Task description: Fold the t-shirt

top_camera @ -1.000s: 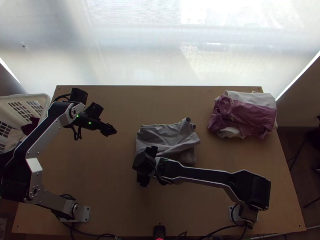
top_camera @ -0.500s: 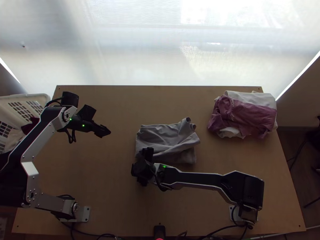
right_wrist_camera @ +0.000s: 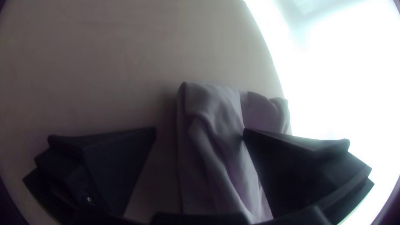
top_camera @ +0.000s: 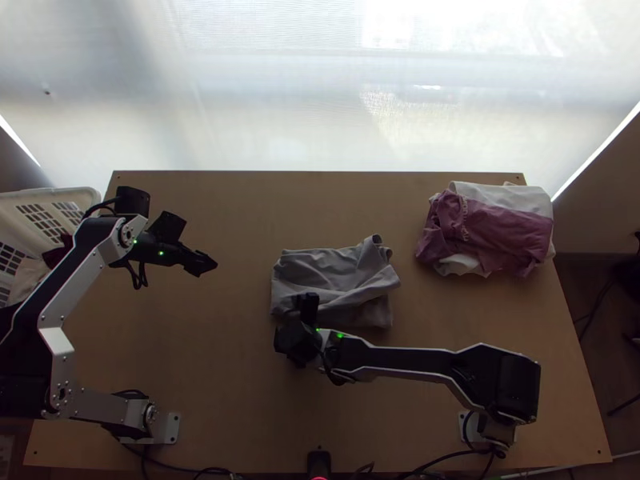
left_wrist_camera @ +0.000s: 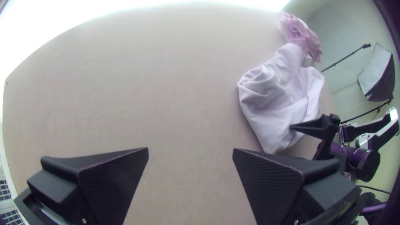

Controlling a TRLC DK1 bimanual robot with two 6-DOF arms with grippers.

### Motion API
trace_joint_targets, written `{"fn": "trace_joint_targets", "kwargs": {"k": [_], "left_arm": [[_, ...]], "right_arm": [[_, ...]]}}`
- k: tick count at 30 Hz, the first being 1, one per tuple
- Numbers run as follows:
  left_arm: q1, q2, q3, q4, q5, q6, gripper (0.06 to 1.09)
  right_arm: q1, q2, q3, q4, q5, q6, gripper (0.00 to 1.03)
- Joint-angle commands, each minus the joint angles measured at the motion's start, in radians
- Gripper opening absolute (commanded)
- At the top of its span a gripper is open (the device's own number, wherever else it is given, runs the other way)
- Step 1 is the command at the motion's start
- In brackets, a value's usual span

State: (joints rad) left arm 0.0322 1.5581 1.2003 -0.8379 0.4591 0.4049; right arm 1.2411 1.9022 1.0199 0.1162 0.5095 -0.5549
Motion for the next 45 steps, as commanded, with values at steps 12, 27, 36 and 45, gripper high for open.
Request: {"fn": "trace_joint_targets", "kwargs": {"k": [12, 27, 36, 45], "left_arm": [[0.041, -0.004, -0.004, 0.003, 0.003, 0.023, 1.04], [0.058, -0.003, -0.004, 0.003, 0.003, 0.035, 1.04], [0.097, -0.007, -0.004, -0.004, 0.004, 0.051, 1.04], [0.117, -0.023, -0.004, -0.015, 0.004, 0.046, 1.04]], "right_arm": [[-0.066, 0.054, -0.021, 0.103, 0.084, -0.085, 0.98], [-0.126, 0.15, 0.029, 0.154, 0.1, -0.154, 0.98], [-0.135, 0.156, 0.037, 0.197, 0.1, -0.158, 0.15], [-0.149, 0.055, 0.043, 0.234, 0.1, -0.16, 0.03]]}}
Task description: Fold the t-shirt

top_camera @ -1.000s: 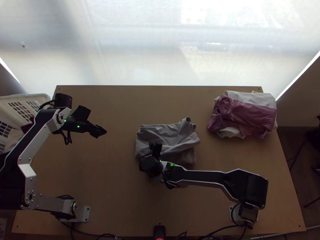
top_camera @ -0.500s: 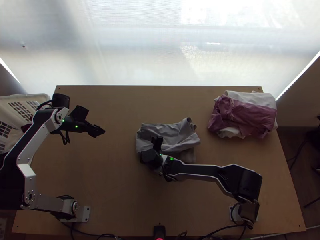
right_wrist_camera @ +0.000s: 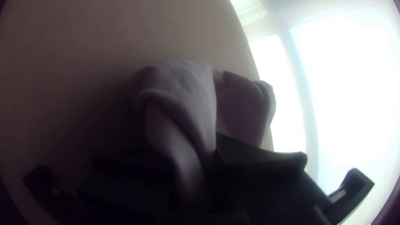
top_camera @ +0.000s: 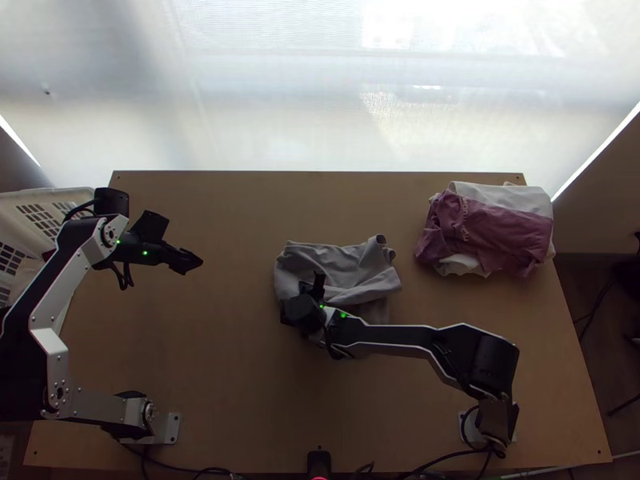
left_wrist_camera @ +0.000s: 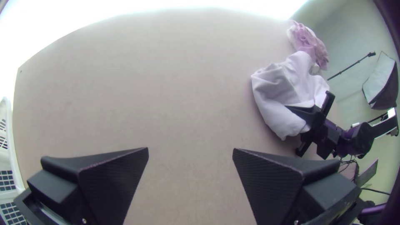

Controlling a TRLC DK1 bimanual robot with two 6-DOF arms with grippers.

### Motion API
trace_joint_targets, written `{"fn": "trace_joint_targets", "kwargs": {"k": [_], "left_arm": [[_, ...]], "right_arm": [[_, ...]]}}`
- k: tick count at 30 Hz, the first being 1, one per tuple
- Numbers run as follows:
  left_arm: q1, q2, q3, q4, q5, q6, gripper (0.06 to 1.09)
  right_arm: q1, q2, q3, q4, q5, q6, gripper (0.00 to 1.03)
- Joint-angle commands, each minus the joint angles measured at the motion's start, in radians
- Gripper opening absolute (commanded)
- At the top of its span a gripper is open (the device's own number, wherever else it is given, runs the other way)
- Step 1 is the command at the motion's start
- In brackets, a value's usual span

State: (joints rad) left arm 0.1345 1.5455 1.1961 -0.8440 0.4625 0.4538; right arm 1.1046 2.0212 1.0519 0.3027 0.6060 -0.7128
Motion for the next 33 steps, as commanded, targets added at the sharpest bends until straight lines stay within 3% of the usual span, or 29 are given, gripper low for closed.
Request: {"fn": "trace_joint_targets", "kwargs": {"k": [1, 17, 33], "left_arm": [[0.014, -0.012, 0.0, -0.01, 0.001, -0.006, 1.04], [0.013, -0.082, 0.016, -0.06, 0.001, -0.058, 1.04], [0.048, -0.163, -0.043, -0.075, 0.001, -0.096, 1.04]], "right_arm": [[-0.017, -0.072, 0.011, 0.055, 0.003, -0.004, 0.03], [-0.187, -0.17, 0.183, 0.133, -0.02, -0.089, 0.03], [-0.338, -0.167, 0.329, 0.153, -0.029, -0.053, 0.03]]}}
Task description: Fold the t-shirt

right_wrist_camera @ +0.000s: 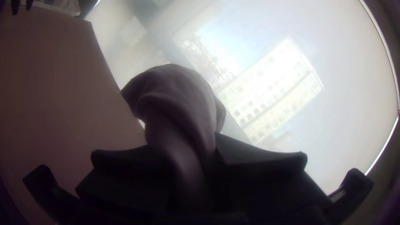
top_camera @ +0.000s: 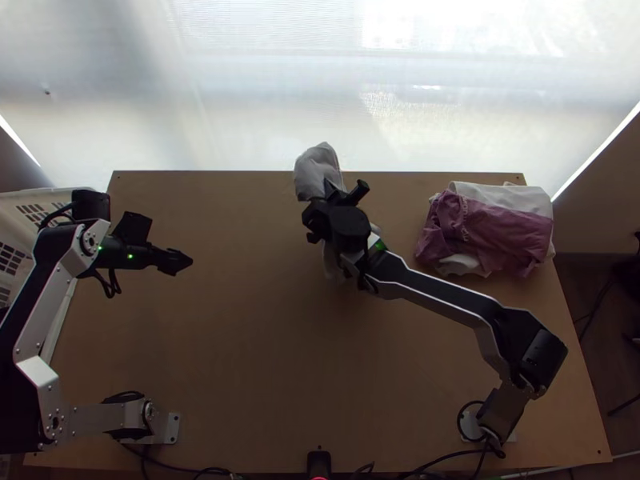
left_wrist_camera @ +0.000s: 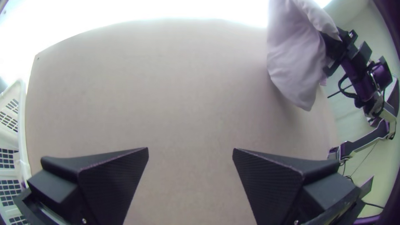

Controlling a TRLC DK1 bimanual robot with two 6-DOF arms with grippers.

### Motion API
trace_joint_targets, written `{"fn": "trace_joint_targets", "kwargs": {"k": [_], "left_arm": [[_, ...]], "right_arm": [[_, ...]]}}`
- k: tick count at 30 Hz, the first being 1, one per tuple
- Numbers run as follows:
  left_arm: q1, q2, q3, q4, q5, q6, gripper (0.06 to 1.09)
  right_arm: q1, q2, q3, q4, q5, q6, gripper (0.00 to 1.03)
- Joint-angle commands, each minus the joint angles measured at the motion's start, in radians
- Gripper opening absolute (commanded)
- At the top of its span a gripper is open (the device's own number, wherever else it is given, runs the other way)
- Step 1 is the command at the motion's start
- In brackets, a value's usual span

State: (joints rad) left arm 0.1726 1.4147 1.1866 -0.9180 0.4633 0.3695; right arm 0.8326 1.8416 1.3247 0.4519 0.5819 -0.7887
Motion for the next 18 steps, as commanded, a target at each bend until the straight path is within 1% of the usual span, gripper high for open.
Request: {"fn": "trace_joint_targets", "kwargs": {"k": [1, 6, 11, 18], "left_arm": [[0.013, -0.036, -0.038, -0.001, 0.0, -0.014, 1.04], [0.019, -0.053, -0.053, -0.001, 0.0, -0.021, 1.04], [0.039, -0.06, -0.055, -0.001, 0.0, -0.02, 1.04], [0.074, -0.085, -0.073, -0.002, 0.0, -0.012, 1.04]], "right_arm": [[-0.072, 0.015, 0.064, 0.004, -0.004, 0.023, 0.03], [-0.098, 0.001, 0.084, 0.004, -0.002, 0.023, 0.03], [-0.145, -0.007, 0.079, 0.007, 0.004, 0.048, 0.03], [-0.196, -0.005, 0.073, 0.036, 0.018, 0.052, 0.03]]}}
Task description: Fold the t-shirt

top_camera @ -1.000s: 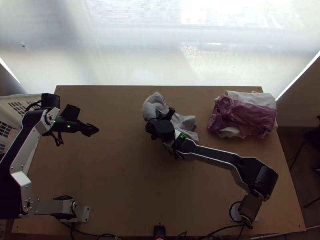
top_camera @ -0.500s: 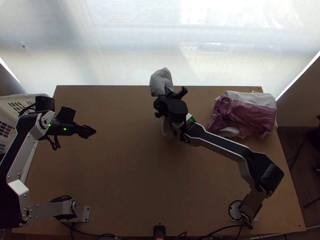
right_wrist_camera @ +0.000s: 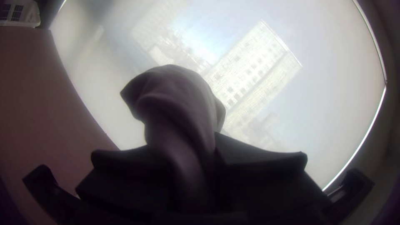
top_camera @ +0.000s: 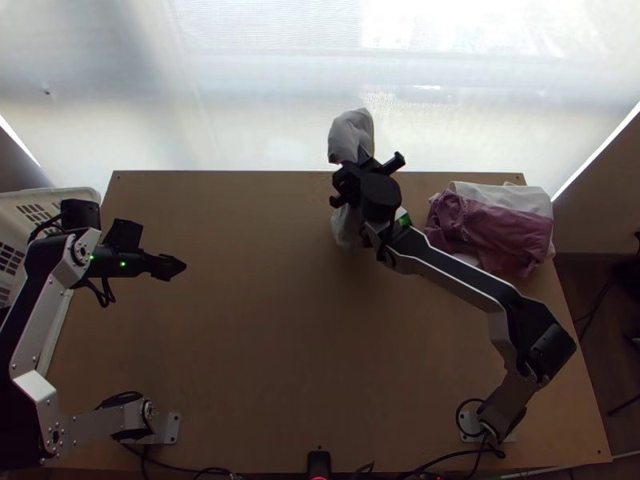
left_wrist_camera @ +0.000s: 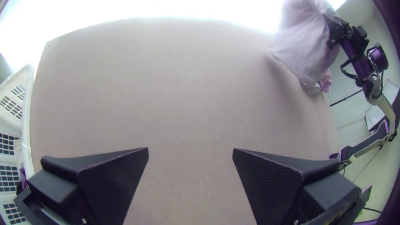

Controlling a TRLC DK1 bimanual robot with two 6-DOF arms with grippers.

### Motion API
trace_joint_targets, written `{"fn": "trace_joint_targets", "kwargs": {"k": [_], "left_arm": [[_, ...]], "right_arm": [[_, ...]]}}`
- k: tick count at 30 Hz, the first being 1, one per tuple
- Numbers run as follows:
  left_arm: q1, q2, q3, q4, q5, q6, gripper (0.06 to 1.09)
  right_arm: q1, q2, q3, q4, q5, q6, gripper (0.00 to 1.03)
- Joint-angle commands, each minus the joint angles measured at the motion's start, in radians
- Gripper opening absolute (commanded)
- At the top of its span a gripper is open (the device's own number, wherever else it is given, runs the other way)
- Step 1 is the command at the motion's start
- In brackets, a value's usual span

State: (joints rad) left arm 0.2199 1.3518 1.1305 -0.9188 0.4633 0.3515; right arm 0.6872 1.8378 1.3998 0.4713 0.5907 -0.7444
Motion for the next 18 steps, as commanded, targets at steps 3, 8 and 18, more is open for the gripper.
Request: {"fn": "trace_joint_targets", "kwargs": {"k": [3, 8, 18], "left_arm": [[0.033, -0.037, -0.032, -0.002, 0.0, 0.006, 1.04], [0.032, -0.048, -0.051, 0.0, 0.0, -0.002, 1.04], [0.032, -0.063, -0.051, -0.002, 0.0, -0.005, 1.04]], "right_arm": [[-0.071, -0.002, 0.001, 0.018, 0.009, 0.008, 0.03], [-0.098, -0.002, 0.007, 0.02, 0.011, 0.011, 0.03], [-0.147, -0.034, -0.03, 0.036, 0.012, 0.011, 0.03]]}}
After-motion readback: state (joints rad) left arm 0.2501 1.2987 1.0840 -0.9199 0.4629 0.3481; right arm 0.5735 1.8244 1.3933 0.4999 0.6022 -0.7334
